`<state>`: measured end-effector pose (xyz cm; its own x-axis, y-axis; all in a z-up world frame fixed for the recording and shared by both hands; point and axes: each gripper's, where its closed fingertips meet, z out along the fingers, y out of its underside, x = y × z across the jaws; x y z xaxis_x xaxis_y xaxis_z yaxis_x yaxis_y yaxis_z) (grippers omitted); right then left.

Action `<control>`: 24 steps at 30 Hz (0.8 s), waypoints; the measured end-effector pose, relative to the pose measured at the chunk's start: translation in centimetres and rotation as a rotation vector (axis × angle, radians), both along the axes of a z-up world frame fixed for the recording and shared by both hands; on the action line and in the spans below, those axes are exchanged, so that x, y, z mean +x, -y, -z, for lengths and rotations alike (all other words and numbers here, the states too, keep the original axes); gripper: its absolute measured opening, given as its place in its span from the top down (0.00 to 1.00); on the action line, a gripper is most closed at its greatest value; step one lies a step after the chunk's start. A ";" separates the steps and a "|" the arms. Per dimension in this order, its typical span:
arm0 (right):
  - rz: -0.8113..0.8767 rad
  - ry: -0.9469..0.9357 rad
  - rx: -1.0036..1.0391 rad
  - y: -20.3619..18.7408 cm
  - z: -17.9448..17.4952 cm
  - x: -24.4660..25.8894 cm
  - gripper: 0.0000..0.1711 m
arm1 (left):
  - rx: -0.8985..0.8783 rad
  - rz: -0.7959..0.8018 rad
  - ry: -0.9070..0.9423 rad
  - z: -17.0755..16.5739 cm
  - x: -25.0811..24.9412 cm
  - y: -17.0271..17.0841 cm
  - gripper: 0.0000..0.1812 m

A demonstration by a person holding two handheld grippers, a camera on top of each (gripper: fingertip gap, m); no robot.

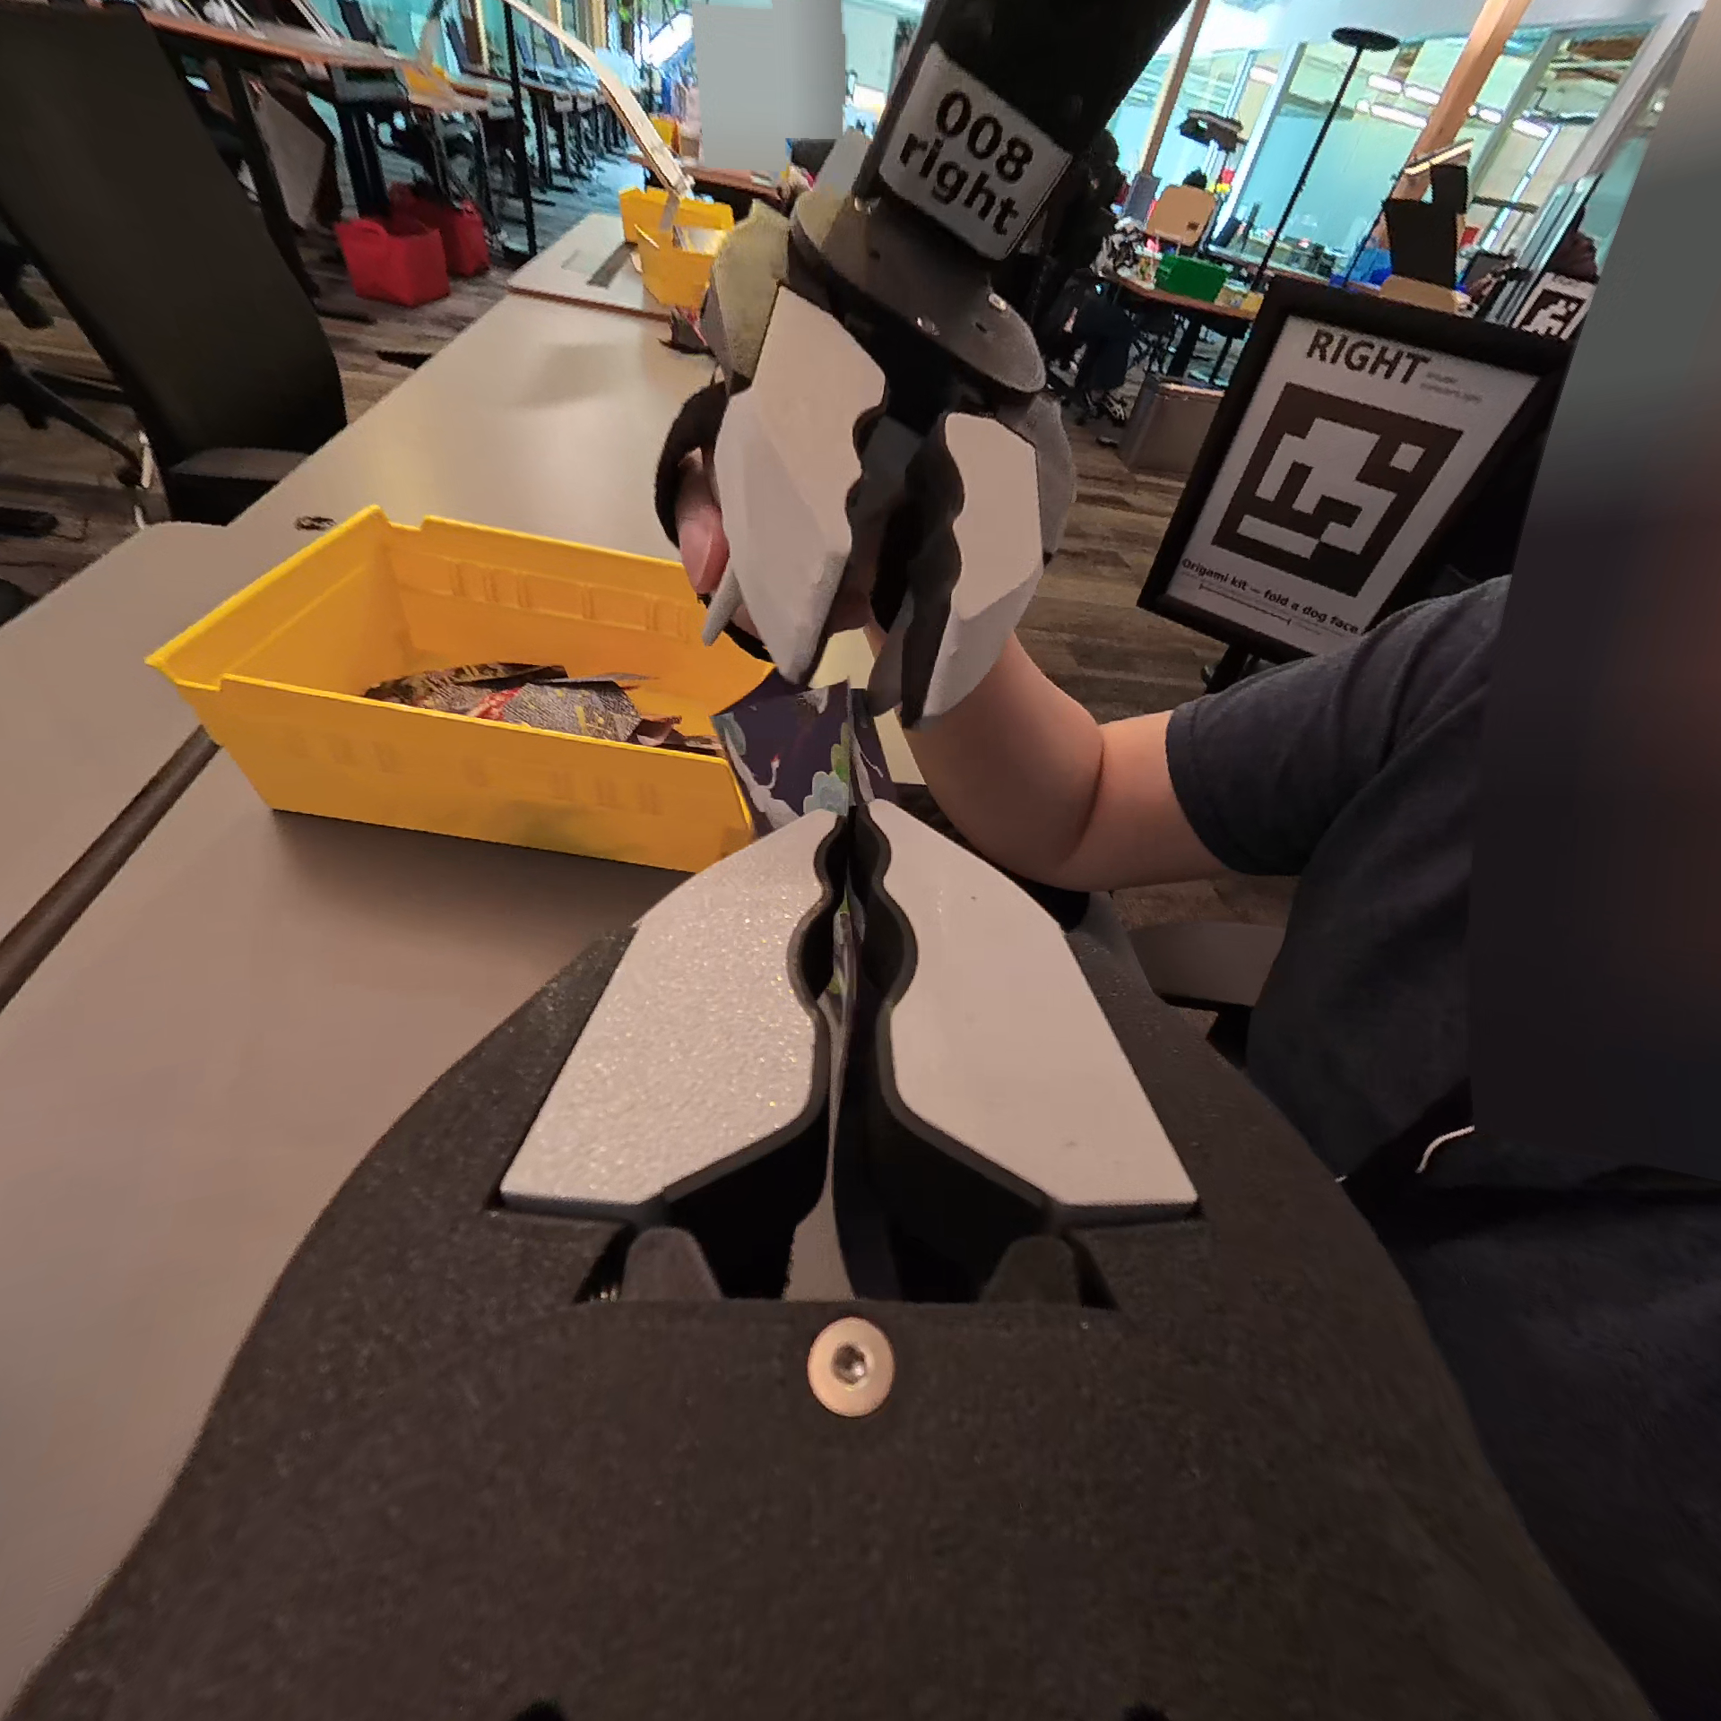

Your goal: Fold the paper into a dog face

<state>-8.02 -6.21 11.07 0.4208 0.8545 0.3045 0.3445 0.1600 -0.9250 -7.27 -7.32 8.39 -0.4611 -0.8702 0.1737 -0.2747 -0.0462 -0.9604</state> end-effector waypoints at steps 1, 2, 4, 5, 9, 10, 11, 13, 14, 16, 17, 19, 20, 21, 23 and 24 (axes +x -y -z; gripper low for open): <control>-0.002 0.015 -0.008 0.0 0.3 -0.1 0.88 | 0.002 0.001 -0.004 0.1 0.0 0.1 1.00; -0.002 0.029 -0.013 0.0 0.6 -0.1 0.89 | 0.005 0.002 -0.007 0.1 0.1 0.1 1.00; -0.006 0.046 -0.029 -0.1 1.0 -0.2 0.89 | 0.009 0.008 -0.013 0.3 0.1 0.2 1.00; -0.021 0.048 -0.042 0.1 1.2 -0.3 0.92 | 0.011 0.012 -0.016 0.3 0.1 0.3 1.00; -0.059 0.028 -0.090 0.2 1.4 -0.4 0.99 | 0.028 0.013 -0.028 0.6 0.2 0.4 1.00; -0.060 0.023 -0.098 0.2 1.4 -0.4 0.99 | 0.030 0.014 -0.029 0.6 0.2 0.5 1.00; -0.060 0.013 -0.106 0.1 1.4 -0.3 0.99 | 0.029 0.012 -0.026 0.6 0.2 0.5 1.00; -0.060 -0.022 -0.135 -0.1 1.1 -0.2 0.99 | 0.031 0.004 -0.015 0.3 0.2 0.4 0.99; -0.060 -0.042 -0.151 -0.2 1.0 -0.1 0.99 | 0.039 -0.006 -0.011 0.2 0.2 0.3 0.97; -0.059 -0.078 -0.180 -0.4 0.8 0.2 0.99 | 0.071 -0.036 -0.007 0.1 0.1 0.1 0.92; -0.057 -0.099 -0.191 -0.5 0.7 0.4 0.99 | 0.087 -0.053 -0.002 0.0 0.1 -0.1 0.91; -0.067 -0.141 -0.213 -0.7 0.4 0.6 0.99 | 0.109 -0.081 0.018 -0.4 0.2 -0.2 0.90; -0.067 -0.158 -0.223 -0.8 0.3 0.7 0.99 | 0.112 -0.088 0.027 -0.6 0.2 -0.2 0.90; -0.072 -0.170 -0.231 -0.8 0.2 0.8 0.99 | 0.115 -0.094 0.032 -0.7 0.2 -0.2 0.91; -0.090 -0.179 -0.241 -0.7 0.2 0.8 0.99 | 0.126 -0.108 0.029 -0.7 0.3 -0.3 0.93; -0.093 -0.178 -0.240 -0.7 0.2 0.8 0.99 | 0.131 -0.120 0.026 -0.7 0.4 -0.4 0.94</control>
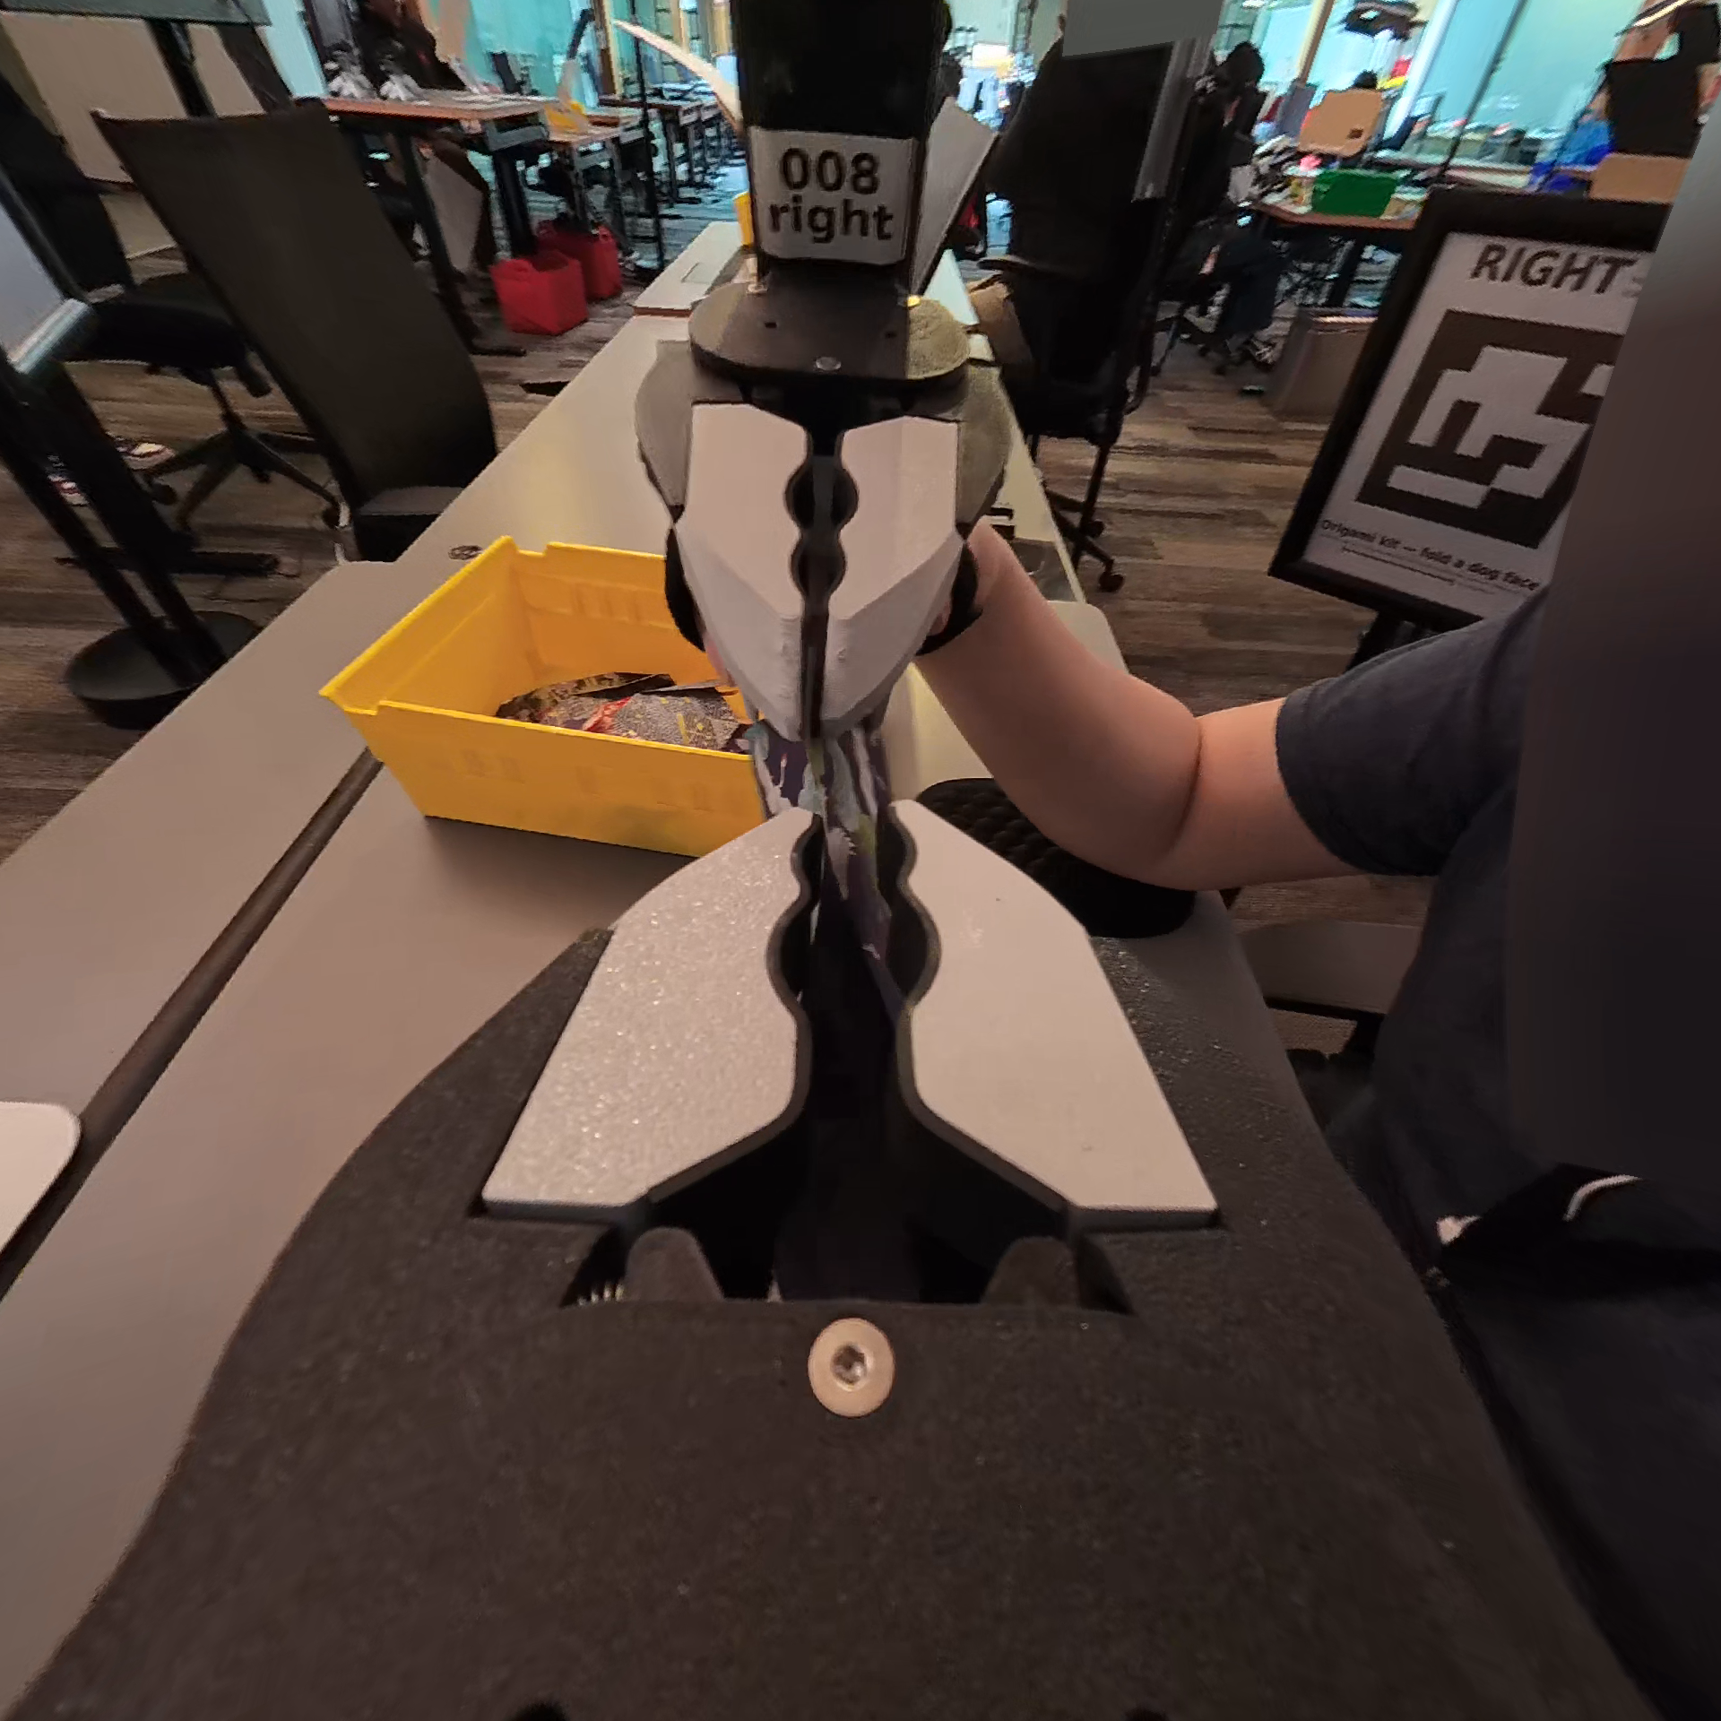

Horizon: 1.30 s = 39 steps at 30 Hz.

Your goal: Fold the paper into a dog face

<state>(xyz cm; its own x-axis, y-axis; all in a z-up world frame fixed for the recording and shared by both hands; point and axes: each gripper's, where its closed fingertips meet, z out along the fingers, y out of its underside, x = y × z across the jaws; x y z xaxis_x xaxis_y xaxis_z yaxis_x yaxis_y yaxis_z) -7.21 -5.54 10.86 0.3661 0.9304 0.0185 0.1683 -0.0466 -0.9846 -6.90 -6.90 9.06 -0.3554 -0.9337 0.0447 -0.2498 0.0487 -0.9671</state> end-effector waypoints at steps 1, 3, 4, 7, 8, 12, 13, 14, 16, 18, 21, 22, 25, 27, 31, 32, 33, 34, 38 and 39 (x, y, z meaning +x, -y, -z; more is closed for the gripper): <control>-0.002 0.001 0.004 0.0 0.0 0.0 0.99 | 0.000 -0.010 -0.001 0.0 0.1 -0.1 0.95; -0.005 0.002 0.004 0.1 0.0 0.0 0.99 | -0.012 -0.013 0.004 -0.1 0.1 -0.2 0.97; -0.009 0.000 0.002 0.1 0.0 0.0 0.99 | -0.020 -0.014 0.008 -0.1 0.2 -0.2 0.97; -0.013 -0.010 0.005 0.1 -0.1 0.0 0.99 | -0.030 -0.022 0.014 -0.2 0.2 -0.4 0.98; -0.015 -0.014 0.000 0.1 -0.1 0.1 0.99 | -0.030 -0.024 0.016 -0.3 0.2 -0.5 0.98; -0.003 -0.035 -0.018 -0.4 0.0 0.3 0.99 | -0.028 -0.039 0.022 -0.2 0.4 -0.7 0.99; -0.001 -0.039 -0.020 -0.5 0.0 0.3 0.99 | -0.028 -0.041 0.023 -0.2 0.4 -0.8 0.98; -0.001 -0.040 -0.026 -0.6 0.1 0.4 0.99 | -0.027 -0.044 0.022 -0.1 0.4 -0.9 0.97; 0.002 -0.035 -0.034 -0.8 0.3 0.3 0.99 | -0.021 -0.046 0.019 0.0 0.5 -1.0 0.97; 0.002 -0.020 -0.043 -0.9 0.7 0.2 0.99 | -0.016 -0.050 0.015 0.2 0.6 -1.1 0.97; -0.012 -0.001 -0.049 -0.8 1.1 -0.2 0.99 | -0.013 -0.041 0.007 0.5 0.7 -1.1 0.97; -0.016 0.006 -0.050 -0.7 1.3 -0.3 0.99 | -0.010 -0.039 0.004 0.6 0.7 -1.0 0.97; -0.020 0.031 -0.052 -0.7 1.7 -0.5 0.99 | 0.010 -0.027 -0.015 0.9 0.7 -0.9 0.98; -0.027 0.031 -0.054 -0.7 1.7 -0.6 0.99 | 0.026 -0.019 -0.021 1.1 0.7 -0.7 0.99; -0.046 0.029 -0.063 -0.5 1.8 -0.8 0.99 | 0.046 -0.007 -0.030 1.3 0.6 -0.5 1.00; -0.050 0.028 -0.064 -0.4 1.8 -0.8 0.99 | 0.052 -0.003 -0.030 1.3 0.5 -0.5 1.00; -0.060 0.025 -0.068 -0.3 1.8 -0.9 0.99 | 0.058 0.004 -0.028 1.3 0.5 -0.4 1.00; -0.069 0.019 -0.071 -0.2 1.7 -0.9 0.99 | 0.062 0.008 -0.025 1.2 0.4 -0.3 1.00; -0.112 -0.021 -0.075 0.3 1.3 -1.1 0.99 | 0.060 0.026 -0.009 0.8 0.2 0.1 1.00; -0.120 -0.025 -0.081 0.4 1.3 -1.2 0.99 | 0.059 0.031 -0.010 0.8 0.2 0.2 1.00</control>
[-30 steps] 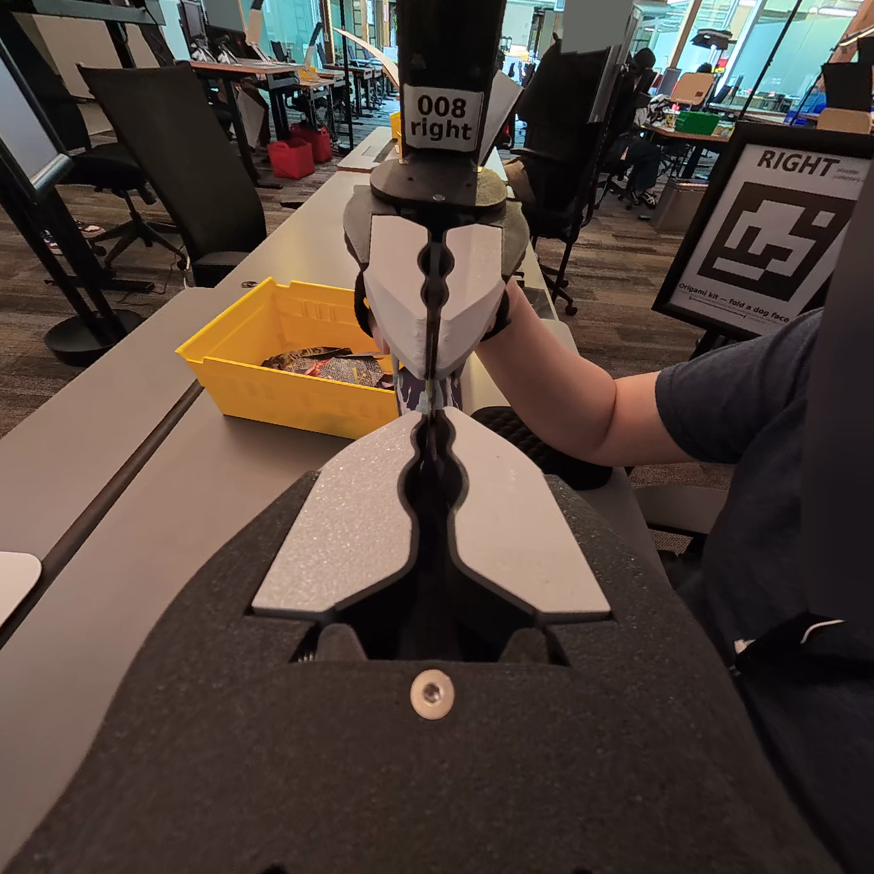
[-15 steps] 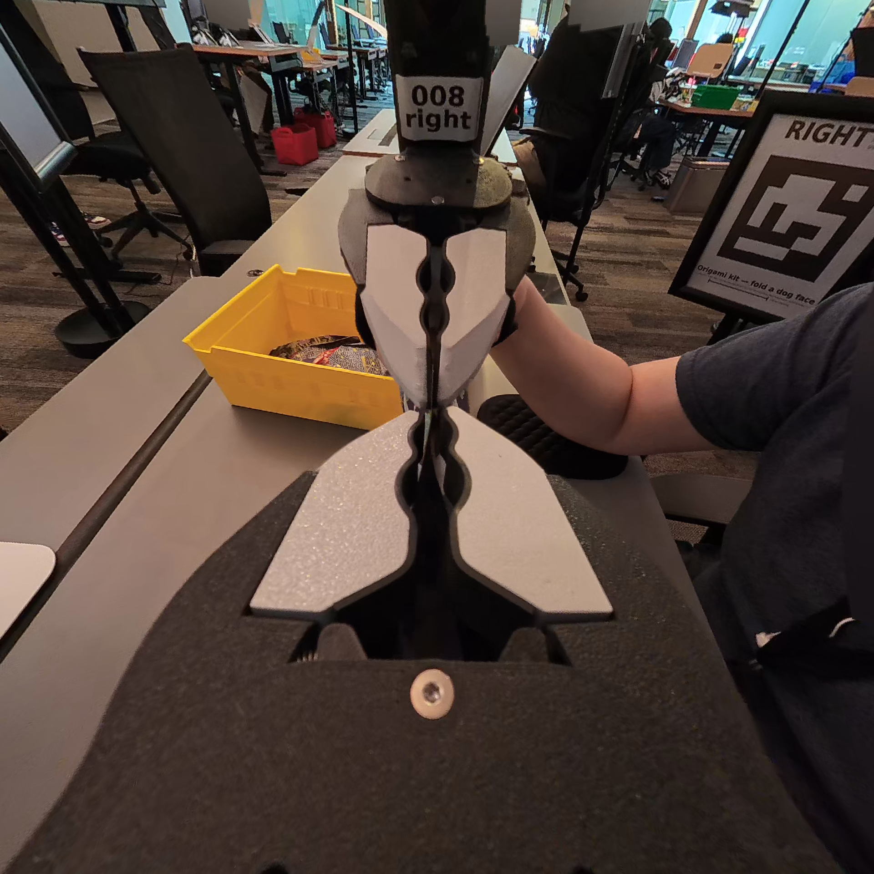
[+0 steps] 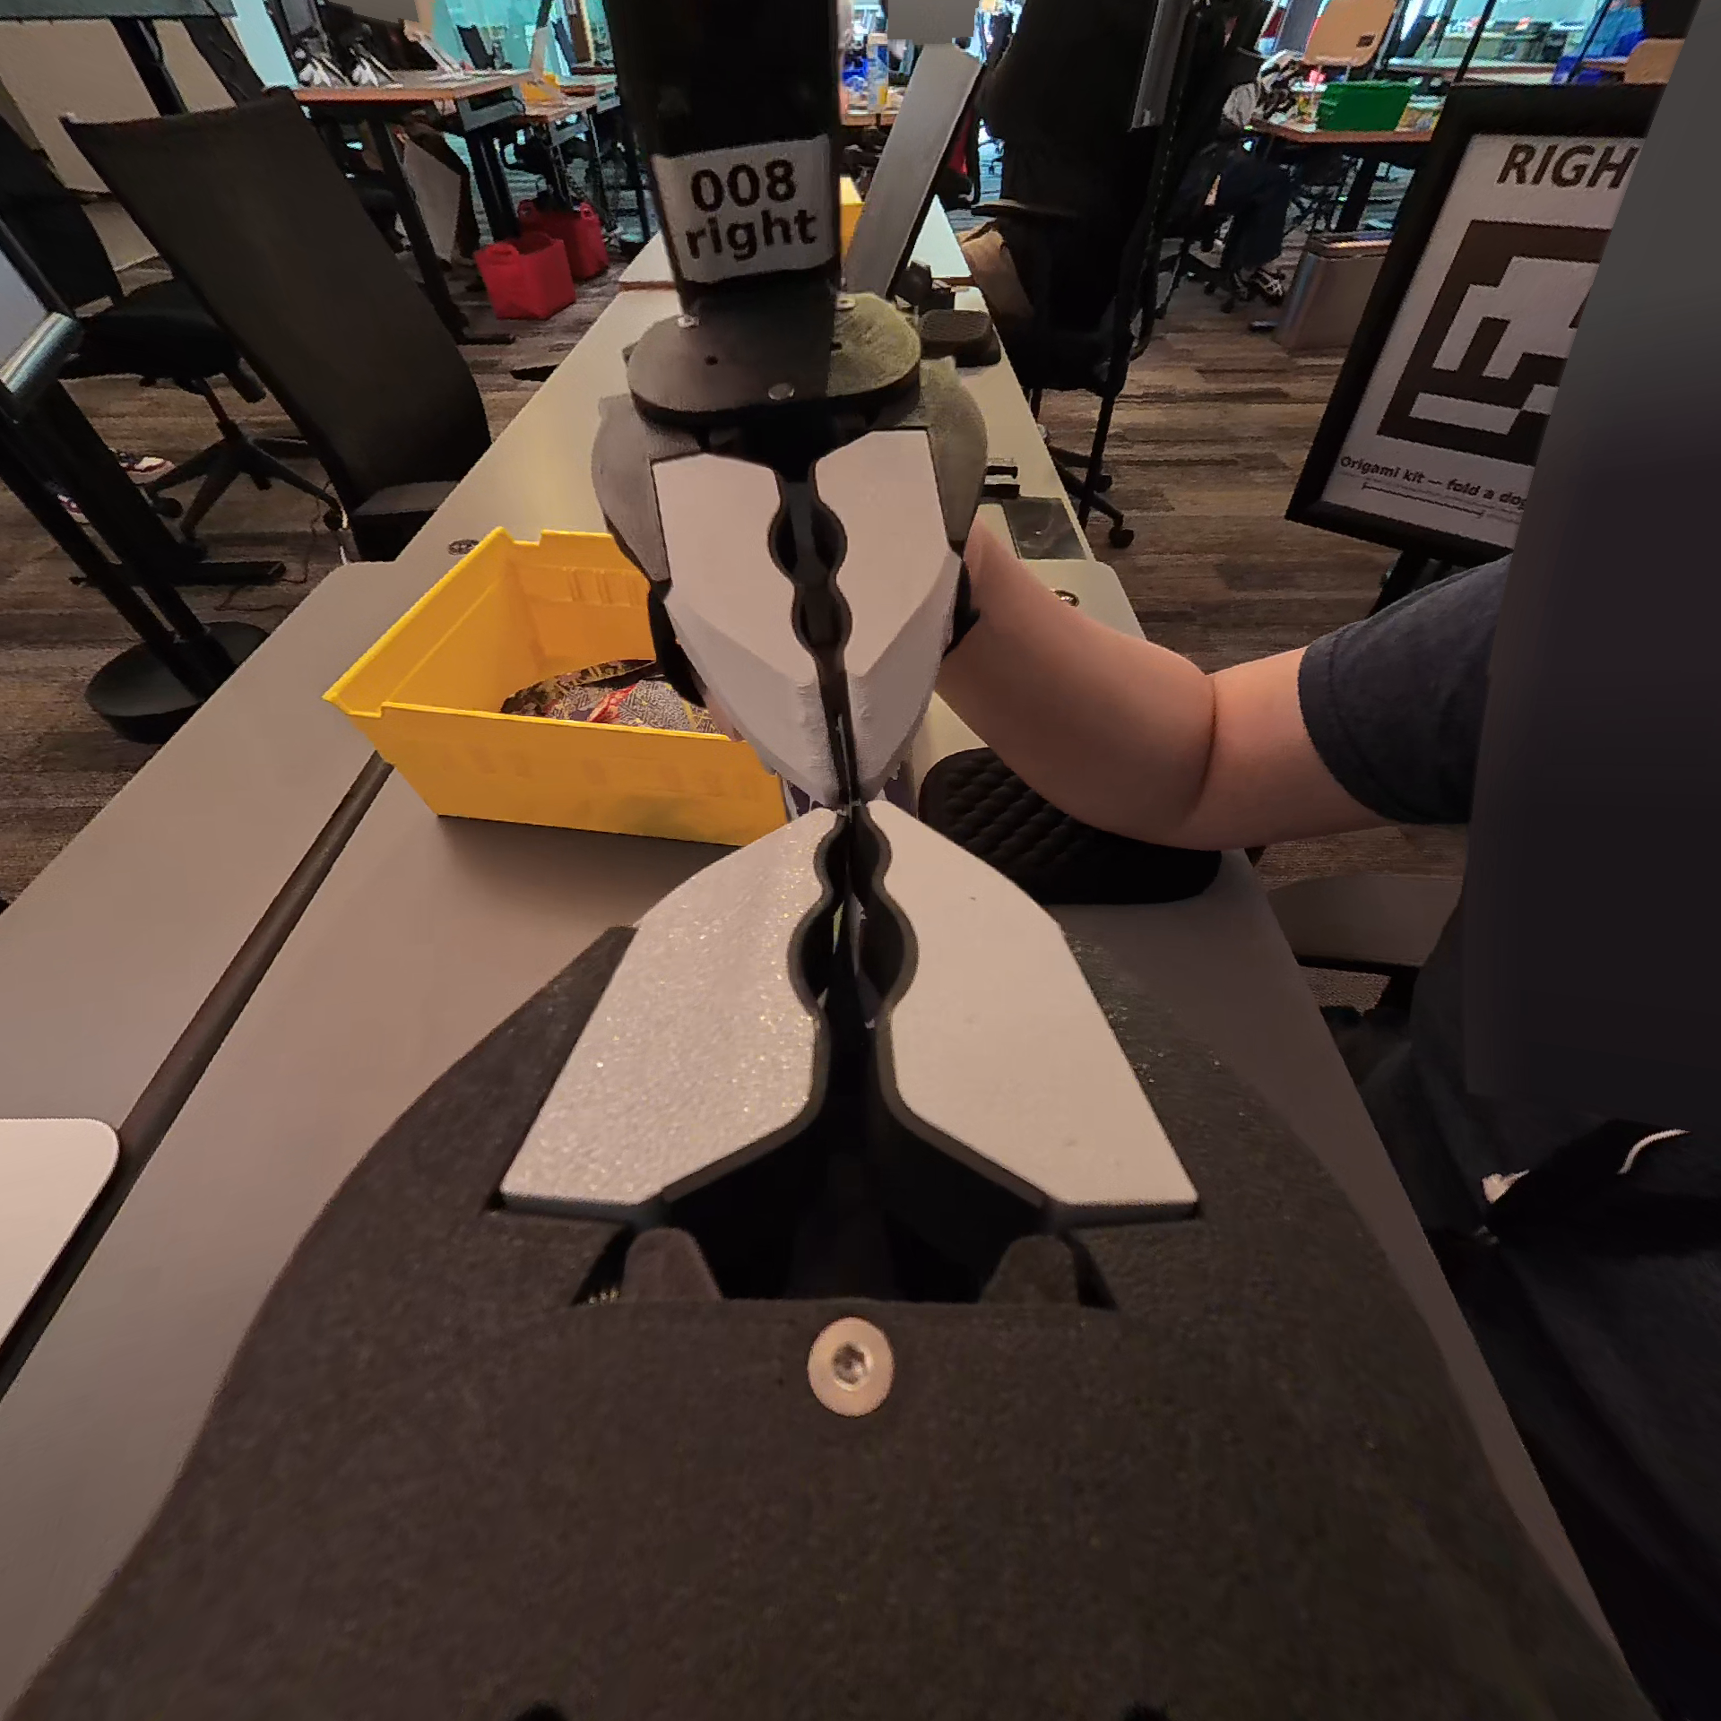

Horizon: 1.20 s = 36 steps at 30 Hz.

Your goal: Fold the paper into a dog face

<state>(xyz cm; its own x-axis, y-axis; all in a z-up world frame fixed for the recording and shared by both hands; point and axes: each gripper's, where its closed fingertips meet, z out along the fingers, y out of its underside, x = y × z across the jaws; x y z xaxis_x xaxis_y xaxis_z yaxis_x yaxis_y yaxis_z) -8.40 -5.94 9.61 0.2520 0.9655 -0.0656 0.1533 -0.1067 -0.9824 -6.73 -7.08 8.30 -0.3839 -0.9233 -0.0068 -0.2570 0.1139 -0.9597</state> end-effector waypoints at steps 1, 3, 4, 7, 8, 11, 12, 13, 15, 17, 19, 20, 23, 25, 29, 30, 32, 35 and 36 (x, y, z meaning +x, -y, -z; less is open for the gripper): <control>-0.007 -0.003 0.000 0.1 0.0 0.0 0.99 | 0.000 0.003 0.000 0.0 0.0 0.1 1.00; -0.014 -0.012 0.004 0.2 -0.2 0.0 0.99 | -0.004 0.005 0.002 -0.1 -0.1 0.1 1.00; -0.015 -0.018 0.004 0.2 -0.3 0.0 0.99 | -0.006 0.006 0.004 -0.2 -0.1 0.2 1.00; -0.032 -0.038 0.002 0.5 -0.6 0.0 0.97 | -0.014 0.018 0.009 -0.3 -0.2 0.3 1.00; -0.030 -0.042 0.003 0.4 -0.6 0.1 0.97 | -0.016 0.018 0.010 -0.4 -0.3 0.3 1.00; -0.009 -0.029 0.018 0.3 -0.6 0.3 0.90 | -0.007 0.018 0.004 -0.3 -0.3 0.3 1.00; 0.001 -0.017 0.032 0.2 -0.6 0.4 0.88 | -0.009 0.020 0.004 -0.3 -0.3 0.4 1.00; 0.014 -0.002 0.045 0.2 -0.5 0.5 0.88 | -0.010 0.022 0.005 -0.3 -0.4 0.4 1.00; 0.025 0.043 0.061 0.2 -0.1 0.5 0.90 | -0.011 0.017 0.010 -0.4 -0.4 0.3 1.00; 0.026 0.089 0.066 0.3 0.5 0.4 0.91 | -0.014 0.014 0.012 -0.4 -0.4 0.2 1.00; 0.025 0.106 0.077 0.3 0.6 0.3 0.99 | -0.010 0.007 0.009 -0.4 -0.4 0.1 1.00; 0.028 0.107 0.074 0.3 0.6 0.3 0.99 | -0.010 0.010 0.010 -0.4 -0.5 0.1 1.00; 0.034 0.102 0.066 0.3 0.5 0.1 0.99 | -0.006 0.010 0.015 -0.5 -0.6 0.0 1.00; 0.036 0.111 0.061 0.3 0.6 0.1 0.99 | 0.006 0.007 0.011 -0.4 -0.7 0.0 1.00; 0.032 0.115 0.034 0.4 0.8 0.2 0.99 | 0.009 0.007 -0.004 -0.2 -0.6 0.2 1.00; 0.027 0.113 0.026 0.4 0.8 0.2 0.99 | 0.007 0.008 -0.006 -0.2 -0.6 0.2 1.00; 0.028 0.111 0.018 0.4 0.8 0.2 0.99 | 0.004 0.009 -0.007 -0.1 -0.6 0.2 1.00; 0.029 0.108 0.013 0.3 0.8 0.2 0.99 | -0.003 0.009 -0.007 -0.1 -0.6 0.2 1.00; 0.023 0.106 0.007 0.4 0.9 0.2 0.99 | -0.013 0.014 -0.010 -0.1 -0.7 0.2 1.00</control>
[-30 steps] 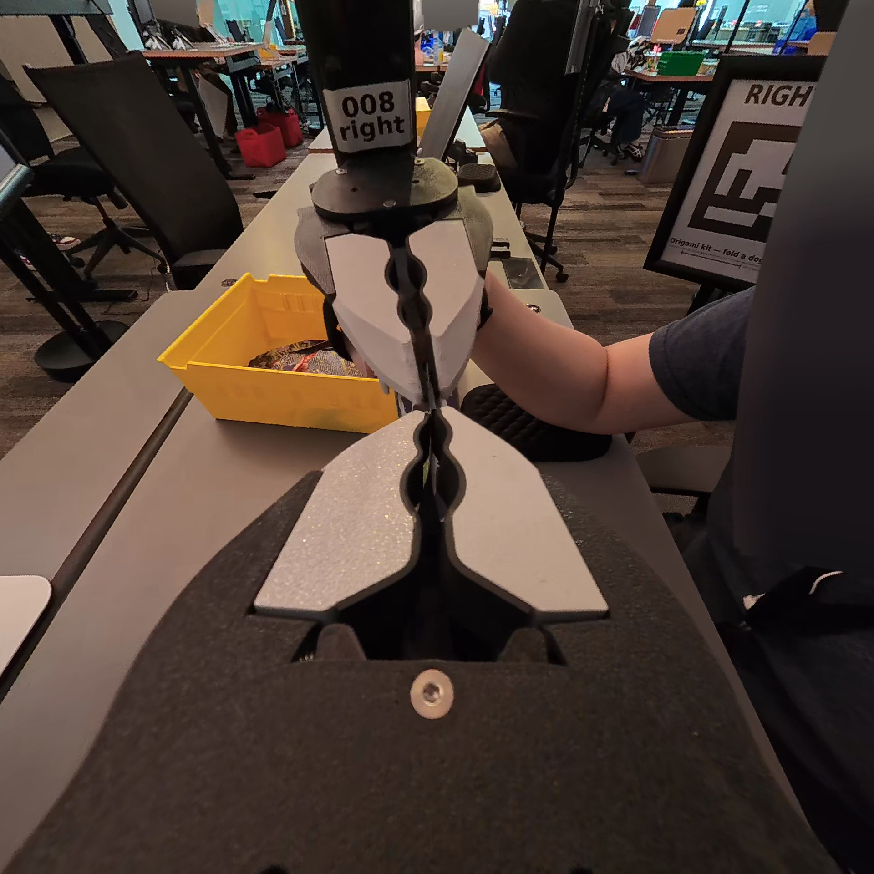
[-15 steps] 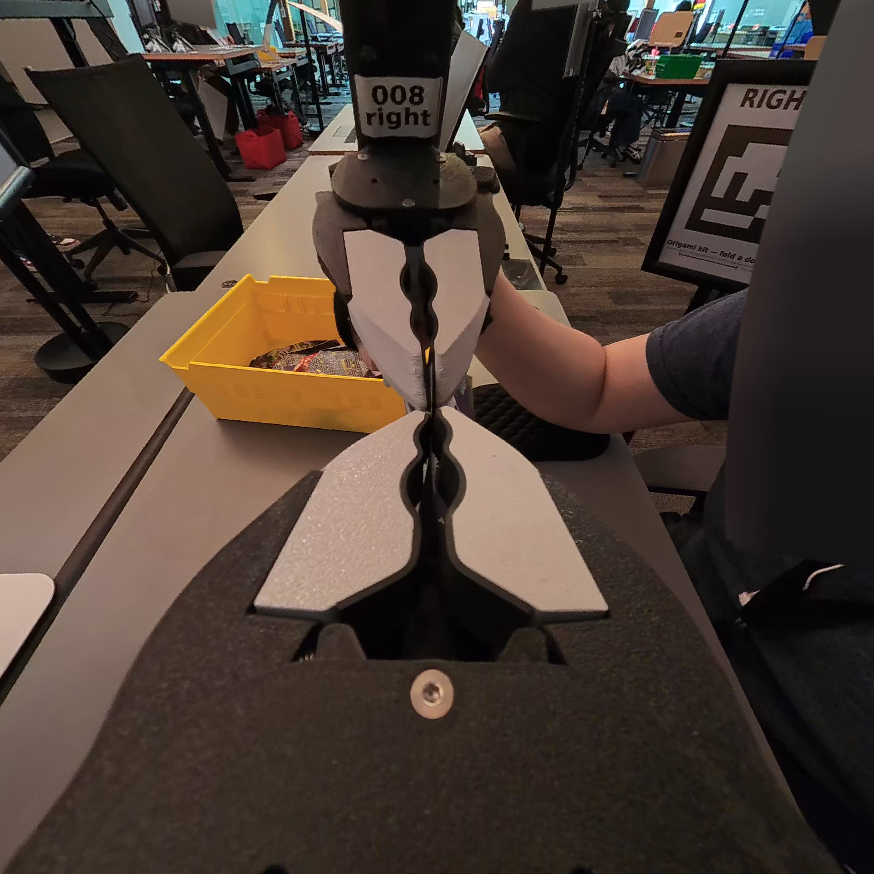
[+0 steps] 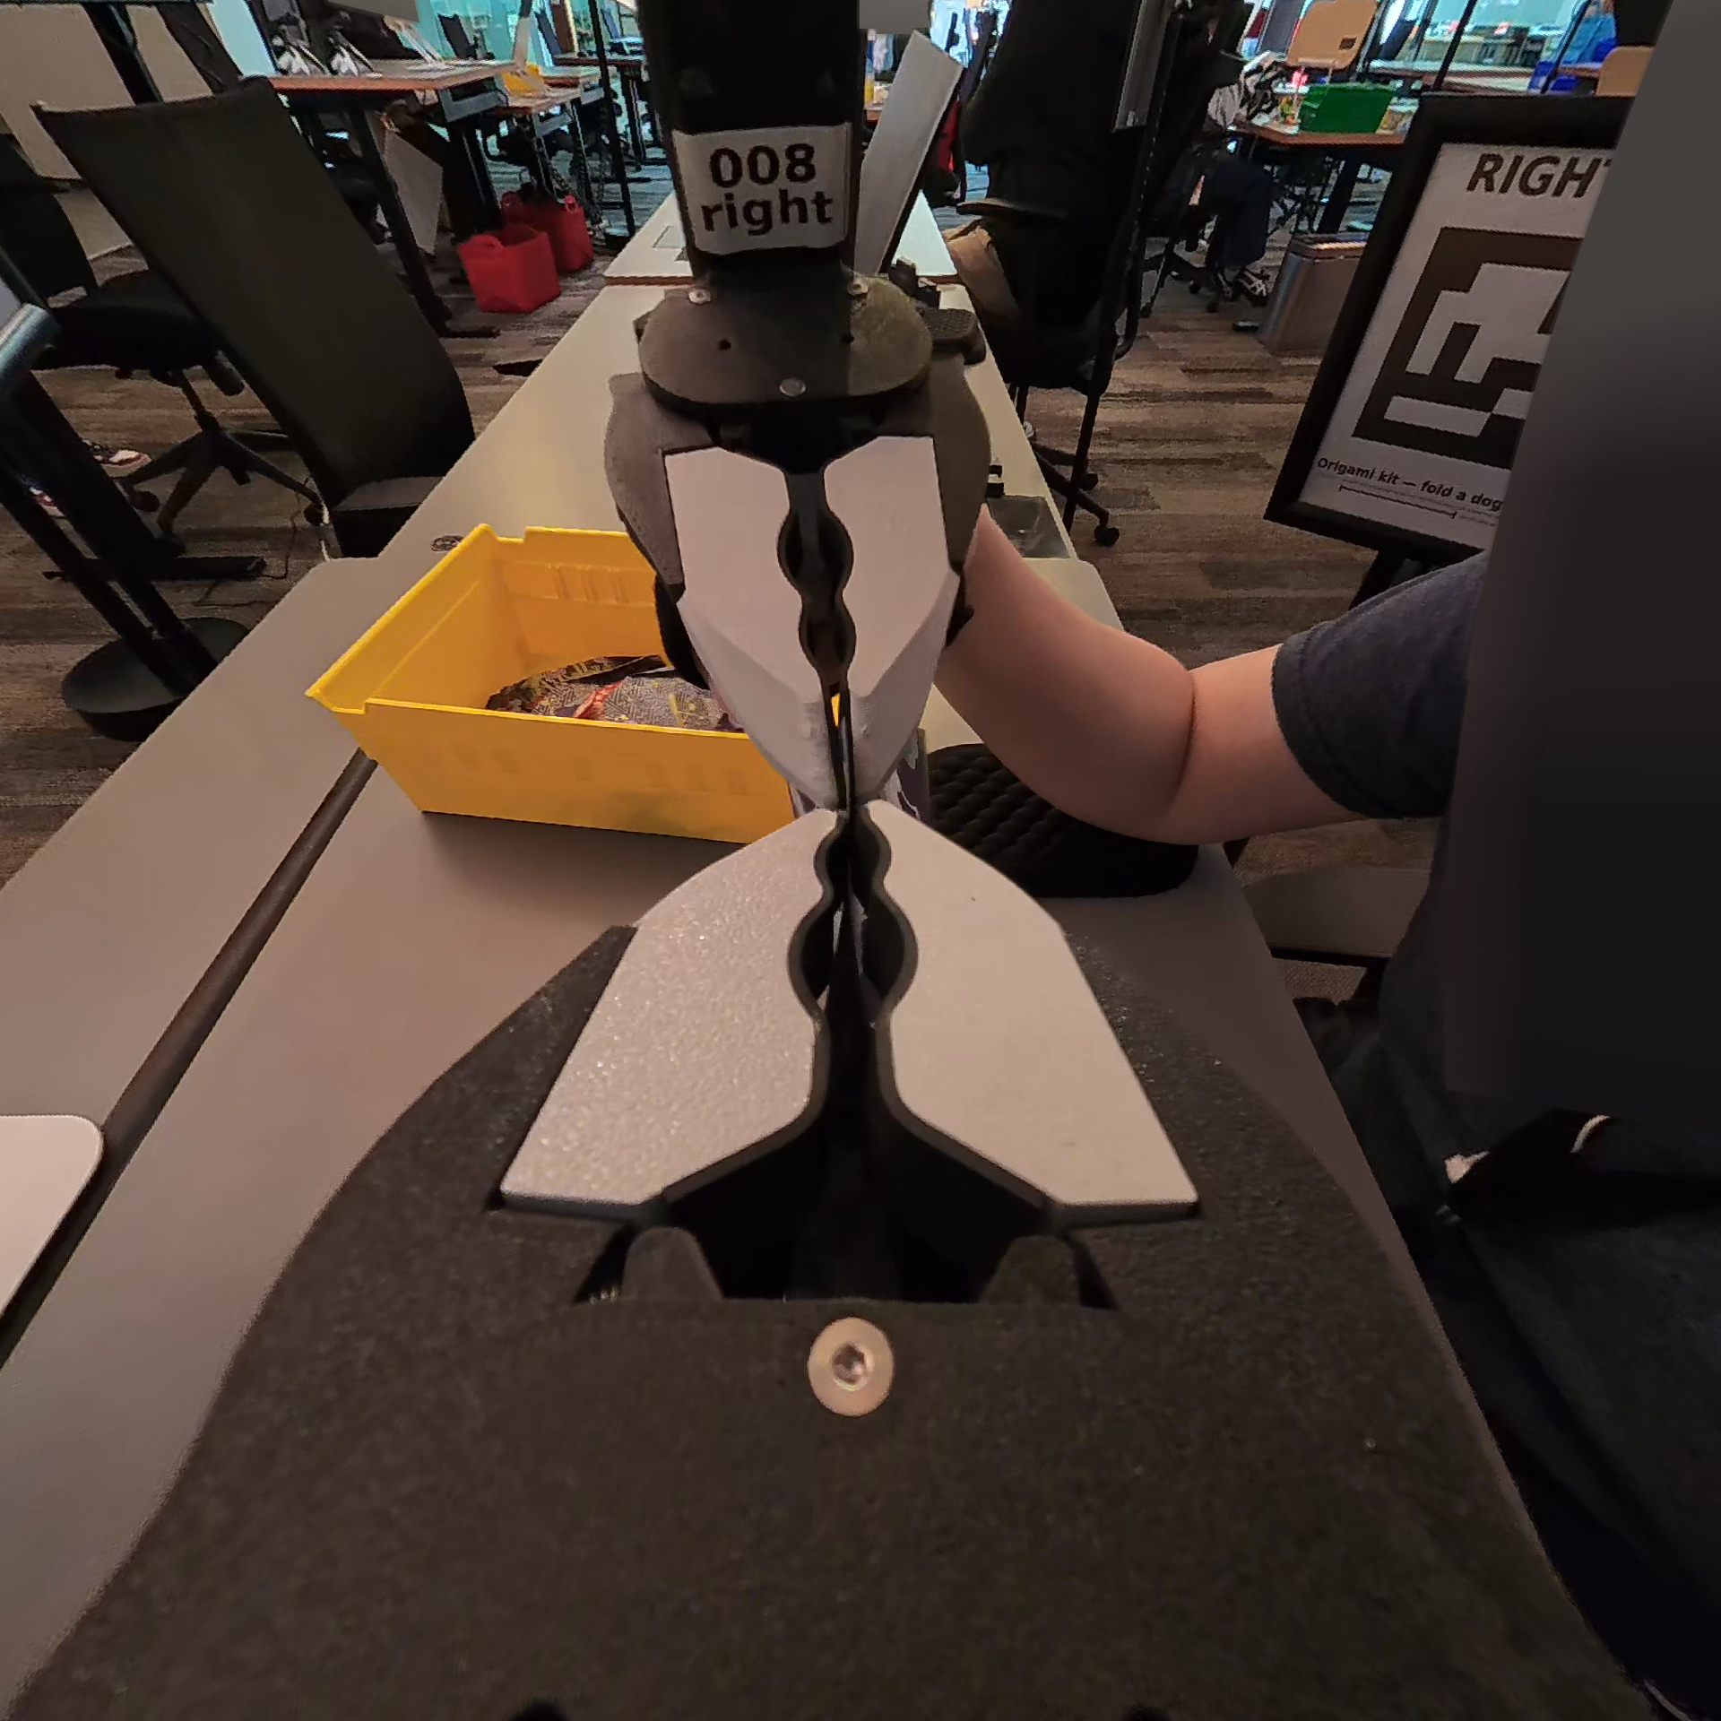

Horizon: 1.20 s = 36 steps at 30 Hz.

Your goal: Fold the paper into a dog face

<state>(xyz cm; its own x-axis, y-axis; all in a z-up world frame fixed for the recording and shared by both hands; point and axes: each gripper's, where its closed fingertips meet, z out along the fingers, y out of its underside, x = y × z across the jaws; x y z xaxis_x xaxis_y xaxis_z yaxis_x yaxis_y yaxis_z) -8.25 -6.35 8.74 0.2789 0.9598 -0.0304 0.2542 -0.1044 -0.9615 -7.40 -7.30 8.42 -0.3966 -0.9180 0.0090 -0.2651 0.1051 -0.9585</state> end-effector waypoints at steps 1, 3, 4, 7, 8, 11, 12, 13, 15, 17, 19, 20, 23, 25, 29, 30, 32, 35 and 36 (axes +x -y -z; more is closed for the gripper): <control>-0.002 0.002 -0.004 0.0 0.1 0.0 0.99 | -0.008 0.004 -0.010 0.1 -0.1 0.0 1.00; 0.012 -0.003 0.004 -0.2 -0.1 0.2 0.99 | -0.018 -0.015 -0.016 0.1 -0.3 -0.5 0.97; 0.012 -0.015 0.005 -0.2 -0.3 0.3 0.99 | -0.025 -0.024 -0.003 -0.2 -0.4 -0.7 0.96; 0.015 -0.046 -0.016 -0.2 -0.6 0.5 0.99 | -0.074 -0.043 0.077 -1.7 -0.6 -1.1 0.96; 0.025 -0.051 -0.023 -0.3 -0.7 0.5 0.99 | -0.079 -0.052 0.105 -2.2 -0.6 -1.2 0.96; 0.050 -0.070 -0.051 -0.7 -0.8 0.6 0.99 | -0.029 -0.092 0.145 -2.8 -0.4 -1.3 0.96; 0.058 -0.082 -0.060 -0.8 -0.9 0.6 0.99 | -0.003 -0.104 0.145 -2.8 -0.3 -1.3 0.96; 0.063 -0.091 -0.067 -0.8 -1.1 0.6 0.99 | 0.019 -0.120 0.146 -2.8 -0.2 -1.2 0.96; 0.076 -0.098 -0.070 -0.9 -1.2 0.7 0.99 | 0.056 -0.153 0.155 -3.0 -0.1 -1.3 0.95; 0.079 -0.102 -0.071 -0.9 -1.3 0.8 0.99 | 0.086 -0.184 0.162 -3.2 0.1 -1.4 0.94; 0.080 -0.101 -0.073 -0.9 -1.3 0.8 0.99 | 0.123 -0.207 0.157 -3.1 0.2 -1.5 0.94; 0.079 -0.098 -0.072 -0.9 -1.2 0.8 0.99 | 0.140 -0.222 0.155 -3.1 0.2 -1.6 0.93; 0.083 -0.080 -0.056 -0.9 -1.1 0.6 0.99 | 0.155 -0.223 0.146 -2.9 0.3 -1.4 0.92; 0.086 -0.067 -0.044 -0.9 -1.1 0.6 0.99 | 0.143 -0.211 0.133 -2.6 0.4 -1.3 0.92; 0.112 -0.073 -0.023 -1.2 -1.3 0.7 0.99 | 0.116 -0.213 0.134 -2.7 0.6 -1.2 0.94; 0.116 -0.079 -0.019 -1.2 -1.4 0.8 0.99 | 0.123 -0.221 0.132 -2.7 0.7 -1.3 0.94; 0.121 -0.090 -0.002 -1.3 -1.7 1.0 0.99 | 0.153 -0.257 0.131 -2.8 0.5 -1.9 0.92; 0.138 -0.115 0.032 -1.3 -2.5 1.3 0.99 | 0.201 -0.296 0.157 -3.2 0.1 -2.4 0.89; 0.143 -0.124 0.044 -1.3 -2.7 1.4 0.99 | 0.209 -0.298 0.158 -3.2 0.1 -2.3 0.89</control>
<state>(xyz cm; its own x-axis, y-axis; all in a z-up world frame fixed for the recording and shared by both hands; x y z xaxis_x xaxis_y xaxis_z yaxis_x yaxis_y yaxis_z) -6.87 -5.05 11.45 0.4090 0.9120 -0.0315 0.1197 -0.0878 -0.9889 -7.29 -4.98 11.66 -0.0941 -0.9687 -0.2296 -0.1645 0.2426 -0.9561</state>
